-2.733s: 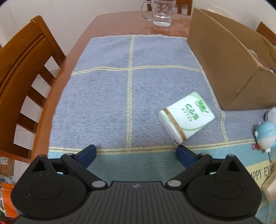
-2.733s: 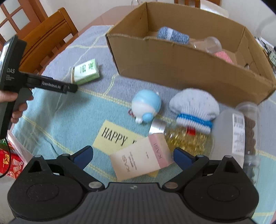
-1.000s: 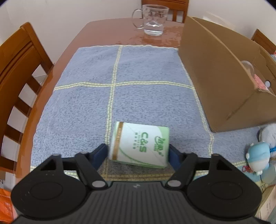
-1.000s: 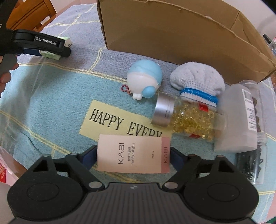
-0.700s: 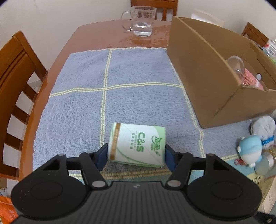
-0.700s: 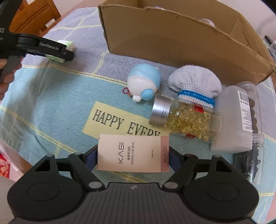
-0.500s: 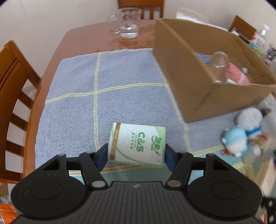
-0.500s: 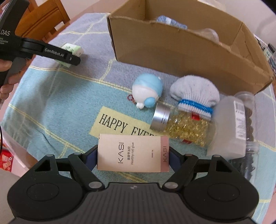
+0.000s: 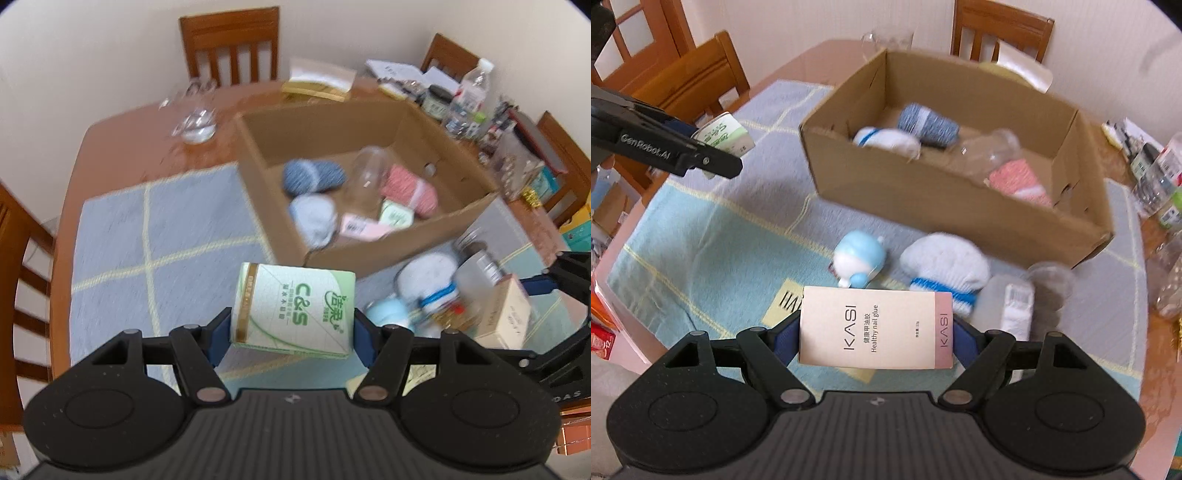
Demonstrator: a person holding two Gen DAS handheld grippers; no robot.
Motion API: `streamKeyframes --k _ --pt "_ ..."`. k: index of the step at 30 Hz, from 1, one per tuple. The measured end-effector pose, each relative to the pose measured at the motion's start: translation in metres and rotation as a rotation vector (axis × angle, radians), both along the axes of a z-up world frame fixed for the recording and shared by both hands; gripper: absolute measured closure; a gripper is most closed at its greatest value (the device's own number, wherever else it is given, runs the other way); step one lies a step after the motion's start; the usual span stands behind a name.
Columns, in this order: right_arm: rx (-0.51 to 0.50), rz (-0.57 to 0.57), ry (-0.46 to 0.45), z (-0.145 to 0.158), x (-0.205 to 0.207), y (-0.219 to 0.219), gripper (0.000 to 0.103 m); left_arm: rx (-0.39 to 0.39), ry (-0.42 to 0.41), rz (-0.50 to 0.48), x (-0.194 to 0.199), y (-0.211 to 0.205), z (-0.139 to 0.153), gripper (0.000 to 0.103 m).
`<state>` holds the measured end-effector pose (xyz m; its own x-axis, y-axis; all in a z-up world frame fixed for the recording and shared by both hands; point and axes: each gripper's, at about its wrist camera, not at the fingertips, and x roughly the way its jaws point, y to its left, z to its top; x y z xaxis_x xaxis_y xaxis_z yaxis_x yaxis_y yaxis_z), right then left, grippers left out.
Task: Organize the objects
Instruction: 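Carry the C&S pack and KASI box over the box and release both inside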
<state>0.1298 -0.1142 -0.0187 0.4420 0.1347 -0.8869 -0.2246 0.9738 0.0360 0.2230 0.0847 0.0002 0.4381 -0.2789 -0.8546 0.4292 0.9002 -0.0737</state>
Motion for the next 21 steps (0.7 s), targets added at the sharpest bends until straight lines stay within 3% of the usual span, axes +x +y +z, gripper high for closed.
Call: streamKeyframes --k 11,21 --pt "0.003 -0.027 -0.148 0.033 0.024 -0.043 0.019 -0.011 -0.070 -0.052 0.031 -0.060 0.024 0.038" --pt "-0.014 -0.028 -0.224 0.051 0.070 -0.075 0.019 0.002 -0.107 -0.040 0.071 -0.096 0.029 0.038"
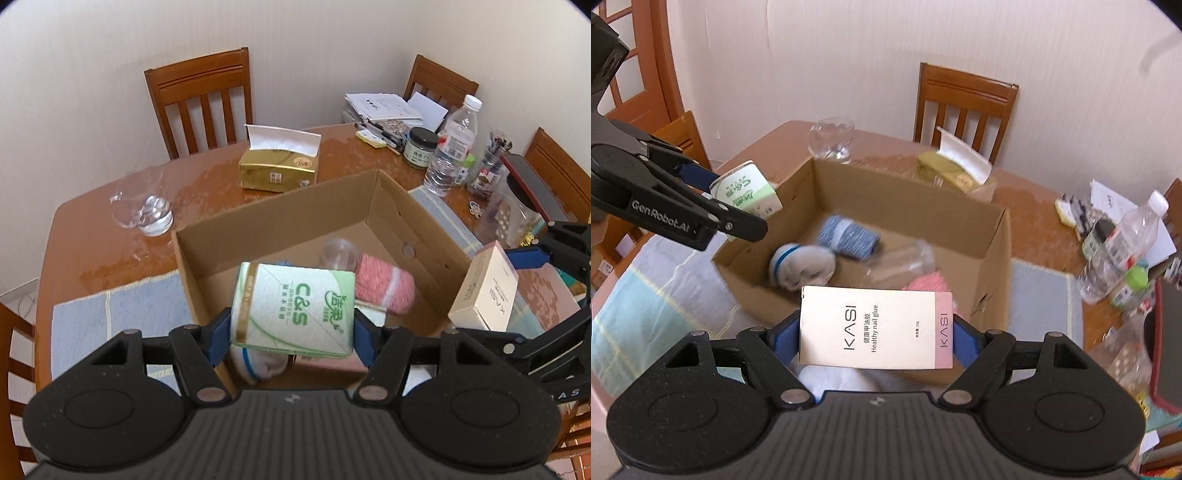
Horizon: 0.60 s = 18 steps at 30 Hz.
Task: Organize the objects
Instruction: 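Carry the C&S pack and KASI box over the box and release both inside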
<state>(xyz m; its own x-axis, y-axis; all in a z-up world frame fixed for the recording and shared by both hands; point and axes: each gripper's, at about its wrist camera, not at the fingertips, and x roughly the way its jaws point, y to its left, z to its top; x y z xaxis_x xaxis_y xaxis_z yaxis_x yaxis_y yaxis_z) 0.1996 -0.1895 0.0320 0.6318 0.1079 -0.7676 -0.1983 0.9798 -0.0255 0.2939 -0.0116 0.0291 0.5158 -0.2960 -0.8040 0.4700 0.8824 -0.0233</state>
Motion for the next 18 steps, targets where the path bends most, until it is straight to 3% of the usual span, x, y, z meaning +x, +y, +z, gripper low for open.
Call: streamKeyframes --k 4,7,10,18 --pt "-0.008 -0.010 -0.005 -0.001 0.017 -0.007 0.019 0.004 0.008 0.006 0.014 -0.012 -0.005 0.038" --pt "-0.031 -0.020 0.002 -0.005 0.025 -0.008 0.013 0.005 0.006 0.009 0.022 -0.018 -0.009 0.036" --pt "-0.041 -0.032 -0.009 -0.007 0.024 -0.011 0.003 0.008 -0.001 0.033 0.028 -0.023 -0.014 0.003" --pt "-0.016 -0.101 0.019 -0.017 0.013 -0.031 0.001 0.024 -0.021 0.047 0.025 -0.024 -0.022 0.003"
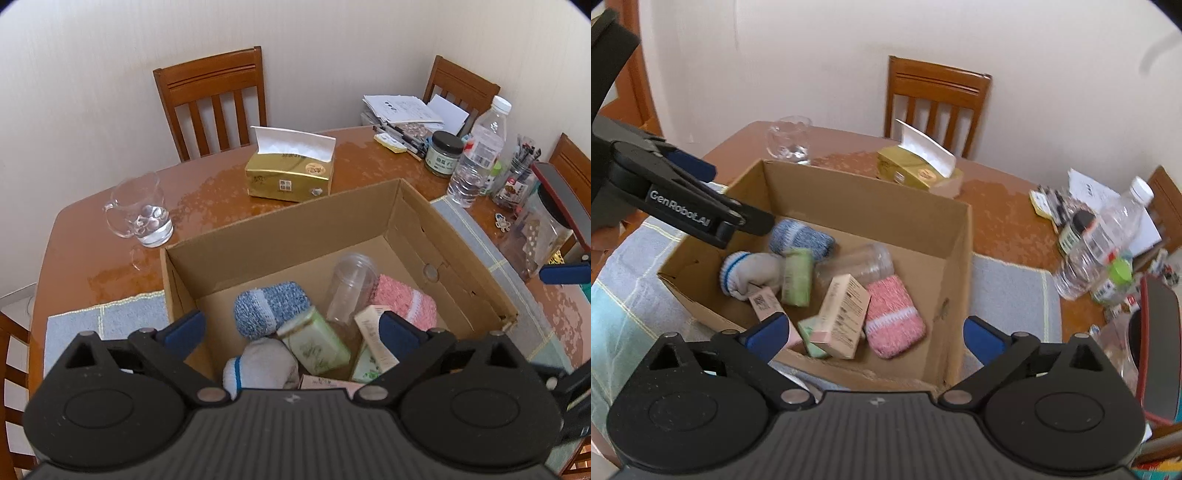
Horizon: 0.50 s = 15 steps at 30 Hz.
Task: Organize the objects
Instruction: 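Carry the C&S pack and KASI box over the box and release both inside, then move the left tool toward the blue-white doll while the right tool approaches the dark-filled clear jar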
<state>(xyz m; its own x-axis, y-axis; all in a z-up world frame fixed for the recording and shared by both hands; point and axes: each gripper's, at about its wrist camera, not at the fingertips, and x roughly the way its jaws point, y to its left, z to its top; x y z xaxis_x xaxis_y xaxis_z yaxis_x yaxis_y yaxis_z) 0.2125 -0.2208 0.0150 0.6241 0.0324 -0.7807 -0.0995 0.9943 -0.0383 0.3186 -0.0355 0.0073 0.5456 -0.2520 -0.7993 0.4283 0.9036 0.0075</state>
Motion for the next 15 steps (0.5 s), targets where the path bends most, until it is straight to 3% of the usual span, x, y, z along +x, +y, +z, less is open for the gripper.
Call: streamKeyframes --k 15 --pt "0.062 -0.140 0.047 -0.019 -0.039 -0.008 0.000 -0.001 -0.023 -0.022 -0.053 0.013 -0.004 0.002"
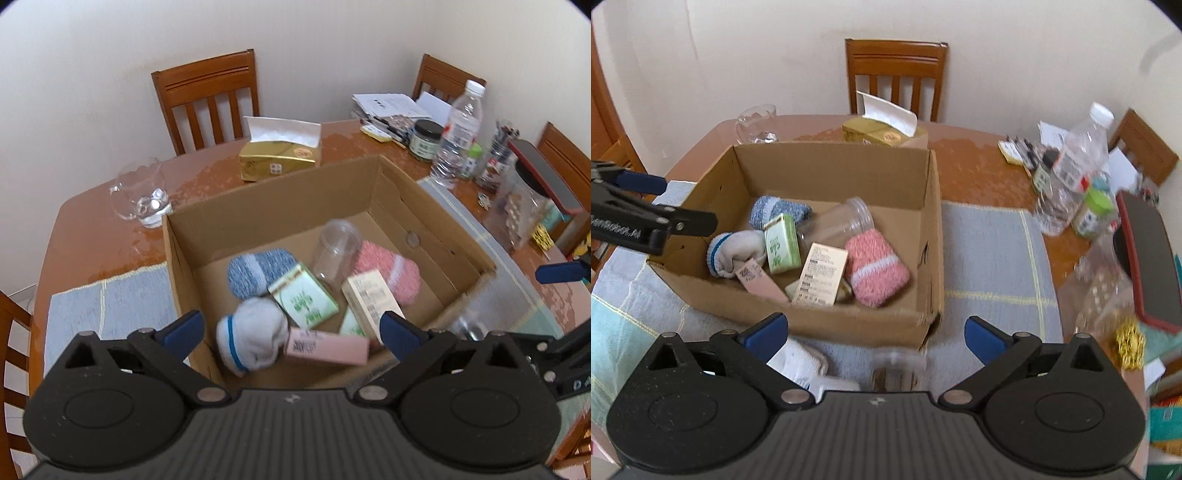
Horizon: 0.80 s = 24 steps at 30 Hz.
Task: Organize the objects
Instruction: 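Move the left tool toward the blue-white doll while the right tool approaches the dark-filled clear jar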
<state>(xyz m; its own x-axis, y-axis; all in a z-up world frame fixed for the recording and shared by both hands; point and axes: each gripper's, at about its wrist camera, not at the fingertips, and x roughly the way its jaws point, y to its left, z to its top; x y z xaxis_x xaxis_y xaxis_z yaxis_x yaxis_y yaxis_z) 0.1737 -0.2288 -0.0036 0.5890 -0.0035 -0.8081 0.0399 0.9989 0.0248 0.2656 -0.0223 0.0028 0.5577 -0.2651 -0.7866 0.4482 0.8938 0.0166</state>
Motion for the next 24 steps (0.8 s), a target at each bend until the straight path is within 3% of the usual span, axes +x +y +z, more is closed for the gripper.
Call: streamKeyframes --k 12,17,24 --pt "0.031 -0.126 0.012 -0.016 -0.039 0.004 0.000 -0.001 0.014 -0.035 -0.044 0.007 -0.017 0.002" --pt "0.001 -0.175 0.007 -0.024 -0.054 0.007 0.000 -0.003 0.027 -0.046 -0.060 0.008 -0.028 0.002" --pt "0.036 -0.324 0.067 -0.046 -0.080 -0.001 0.000 0.018 0.056 -0.087 -0.075 0.010 -0.048 0.002"
